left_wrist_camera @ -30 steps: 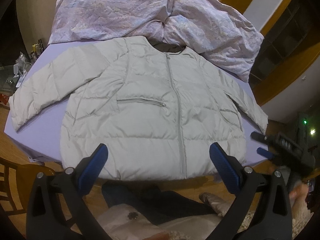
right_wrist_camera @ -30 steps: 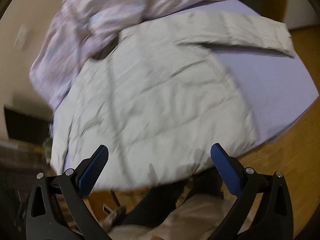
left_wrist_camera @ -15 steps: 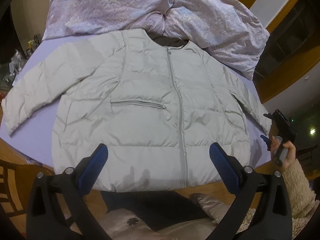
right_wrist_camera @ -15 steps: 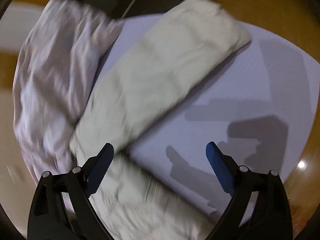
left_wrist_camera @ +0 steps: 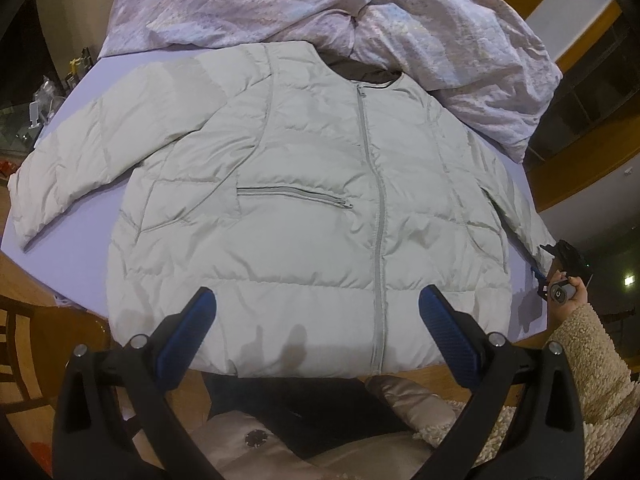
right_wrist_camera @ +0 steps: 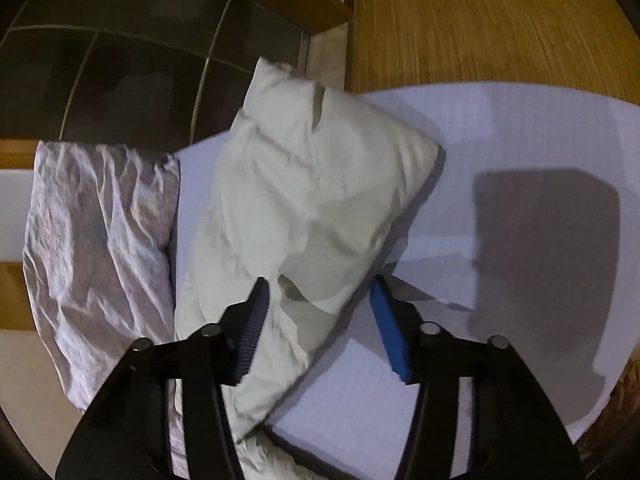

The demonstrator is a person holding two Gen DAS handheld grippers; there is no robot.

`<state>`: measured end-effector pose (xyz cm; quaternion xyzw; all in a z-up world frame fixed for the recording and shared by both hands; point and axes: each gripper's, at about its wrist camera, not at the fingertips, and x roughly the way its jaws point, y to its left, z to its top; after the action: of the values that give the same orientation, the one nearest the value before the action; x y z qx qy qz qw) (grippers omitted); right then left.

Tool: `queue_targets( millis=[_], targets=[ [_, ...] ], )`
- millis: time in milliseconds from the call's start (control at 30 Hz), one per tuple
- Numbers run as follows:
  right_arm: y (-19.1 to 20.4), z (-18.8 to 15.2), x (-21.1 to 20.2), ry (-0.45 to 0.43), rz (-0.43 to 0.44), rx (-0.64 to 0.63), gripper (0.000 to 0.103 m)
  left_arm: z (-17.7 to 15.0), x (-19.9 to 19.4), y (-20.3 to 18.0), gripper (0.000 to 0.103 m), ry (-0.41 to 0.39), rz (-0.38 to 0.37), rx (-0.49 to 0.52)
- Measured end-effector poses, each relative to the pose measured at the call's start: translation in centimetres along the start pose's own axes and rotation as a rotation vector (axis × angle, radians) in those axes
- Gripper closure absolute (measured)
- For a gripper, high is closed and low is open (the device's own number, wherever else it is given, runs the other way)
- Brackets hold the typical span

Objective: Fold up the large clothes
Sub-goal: 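Grasp the jacket sleeve cuff with the right gripper and lift it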

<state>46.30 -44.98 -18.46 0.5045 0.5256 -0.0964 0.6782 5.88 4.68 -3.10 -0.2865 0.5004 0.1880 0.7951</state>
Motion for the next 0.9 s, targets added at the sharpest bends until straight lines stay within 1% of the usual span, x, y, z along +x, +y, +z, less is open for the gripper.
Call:
queue_targets(
  millis=[33, 67, 133, 167, 233, 300, 367, 467, 533, 600, 667, 733, 800, 900],
  targets=[
    [0.0, 0.3, -0.1, -0.012, -0.008, 0.008, 0.065, 0.0, 0.0, 0.1, 0.002, 0.000, -0.001, 0.000],
    [0.1, 0.5, 0.0, -0.019, -0.012, 0.010, 0.070, 0.0, 0.0, 0.1, 0.002, 0.000, 0.000, 0.001],
    [0.4, 1.1, -0.4, -0.035, -0.014, -0.007, 0.084, 0.1, -0.1, 0.3, 0.002, -0.003, 0.006, 0.006],
    [1.0, 1.2, -0.5, -0.044, -0.019, -0.026, 0.086, 0.2, -0.2, 0.3, 0.002, -0.002, 0.010, 0.007],
    [3.0, 1.1, -1.2, -0.086, -0.029, -0.114, 0.093, 0.3, -0.2, 0.6, 0.002, 0.001, 0.013, 0.001],
    [5.2, 0.9, -1.8, -0.128, -0.029, -0.202, 0.095, 0.3, -0.3, 1.1, 0.002, 0.003, 0.000, -0.013],
    [7.7, 0.3, -2.7, -0.162, -0.002, -0.288, 0.096, 0.3, -0.4, 1.5, 0.002, -0.003, -0.016, -0.024],
    [11.8, -1.2, -3.9, -0.186, 0.066, -0.409, 0.097, 0.4, -0.5, 2.0, 0.002, 0.000, -0.050, -0.043],
    [14.6, -2.8, -4.3, -0.190, 0.119, -0.482, 0.097, 0.3, -0.4, 2.2, 0.002, 0.007, -0.081, -0.054],
    [17.6, -5.3, -4.8, -0.174, 0.187, -0.567, 0.097, 0.3, -0.4, 2.4, 0.002, 0.007, -0.114, -0.063],
    [20.2, -7.8, -5.1, -0.153, 0.241, -0.646, 0.097, 0.4, -0.6, 2.6, 0.002, -0.012, -0.137, -0.068],
    [22.4, -11.1, -5.5, -0.128, 0.294, -0.736, 0.097, 0.5, -1.0, 2.8, 0.002, -0.033, -0.141, -0.068],
    [25.1, -15.1, -5.7, -0.092, 0.349, -0.843, 0.097, 0.6, -1.3, 3.1, 0.002, -0.042, -0.138, -0.067],
    [28.0, -21.1, -5.5, -0.025, 0.414, -0.982, 0.097, 0.9, -1.3, 3.4, 0.002, -0.037, -0.123, -0.064]
  ],
)
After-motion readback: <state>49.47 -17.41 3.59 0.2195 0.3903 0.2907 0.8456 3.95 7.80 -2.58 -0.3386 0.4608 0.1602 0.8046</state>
